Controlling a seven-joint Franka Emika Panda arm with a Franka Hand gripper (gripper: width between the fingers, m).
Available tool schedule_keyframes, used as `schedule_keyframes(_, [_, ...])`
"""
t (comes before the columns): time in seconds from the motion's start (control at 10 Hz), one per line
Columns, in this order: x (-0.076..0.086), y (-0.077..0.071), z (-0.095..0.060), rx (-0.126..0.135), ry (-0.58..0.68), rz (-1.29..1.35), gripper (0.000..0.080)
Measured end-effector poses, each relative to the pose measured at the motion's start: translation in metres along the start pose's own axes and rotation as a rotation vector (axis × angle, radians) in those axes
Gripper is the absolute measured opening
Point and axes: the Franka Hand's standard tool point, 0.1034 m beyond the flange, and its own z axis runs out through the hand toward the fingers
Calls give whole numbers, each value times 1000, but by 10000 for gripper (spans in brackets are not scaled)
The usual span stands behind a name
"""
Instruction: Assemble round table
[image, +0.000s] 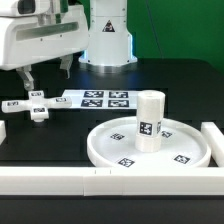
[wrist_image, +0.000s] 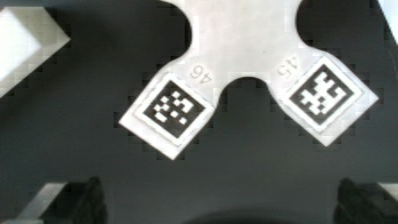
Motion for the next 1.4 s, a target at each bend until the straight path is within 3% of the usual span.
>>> schedule_keyframes(0.2, [-7,0,3,-4,-2,-13,648])
schedule_keyframes(0.3, [-18,-3,9,-2,-7,-36,648])
schedule_keyframes(0.6, [-32,-7,22,18,-19,-46,648])
schedule_keyframes(1.4, [-40,-11,36,33,-31,-63,648])
